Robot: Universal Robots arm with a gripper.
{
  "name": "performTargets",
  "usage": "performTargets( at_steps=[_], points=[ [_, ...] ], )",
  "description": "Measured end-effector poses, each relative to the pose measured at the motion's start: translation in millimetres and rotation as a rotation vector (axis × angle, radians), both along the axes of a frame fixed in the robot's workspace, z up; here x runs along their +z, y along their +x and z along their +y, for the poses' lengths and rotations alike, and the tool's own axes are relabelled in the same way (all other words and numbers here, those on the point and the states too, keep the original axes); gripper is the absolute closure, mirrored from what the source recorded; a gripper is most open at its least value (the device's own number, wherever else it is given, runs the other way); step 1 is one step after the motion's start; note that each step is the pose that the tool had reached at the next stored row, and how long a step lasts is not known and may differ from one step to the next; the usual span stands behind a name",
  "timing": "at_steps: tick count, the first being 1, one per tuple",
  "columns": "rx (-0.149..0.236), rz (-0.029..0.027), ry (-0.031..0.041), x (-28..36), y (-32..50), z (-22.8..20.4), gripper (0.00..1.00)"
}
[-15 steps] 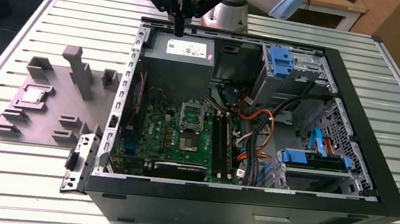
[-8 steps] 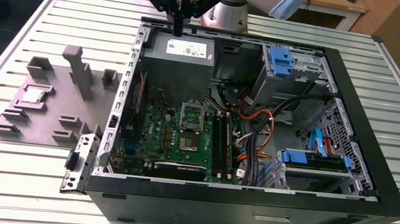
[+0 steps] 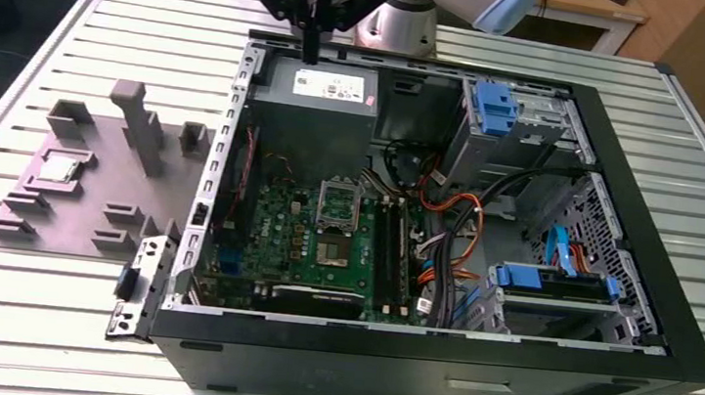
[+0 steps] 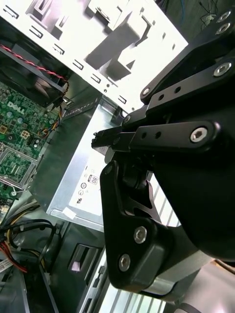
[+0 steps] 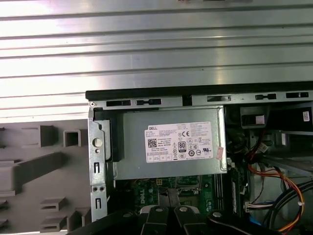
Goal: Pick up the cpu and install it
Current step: 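Reach for the cpu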
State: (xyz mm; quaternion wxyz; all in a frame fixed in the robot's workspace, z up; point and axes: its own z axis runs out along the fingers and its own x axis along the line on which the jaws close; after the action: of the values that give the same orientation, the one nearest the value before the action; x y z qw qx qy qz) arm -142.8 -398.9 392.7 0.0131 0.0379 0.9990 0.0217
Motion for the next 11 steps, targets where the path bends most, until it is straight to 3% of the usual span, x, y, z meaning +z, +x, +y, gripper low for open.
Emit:
performTargets(
  at_steps=[11],
  points=[
    [0.000,0.0000,0.0000,-0.1,-3.7,0.0,0.89]
  ],
)
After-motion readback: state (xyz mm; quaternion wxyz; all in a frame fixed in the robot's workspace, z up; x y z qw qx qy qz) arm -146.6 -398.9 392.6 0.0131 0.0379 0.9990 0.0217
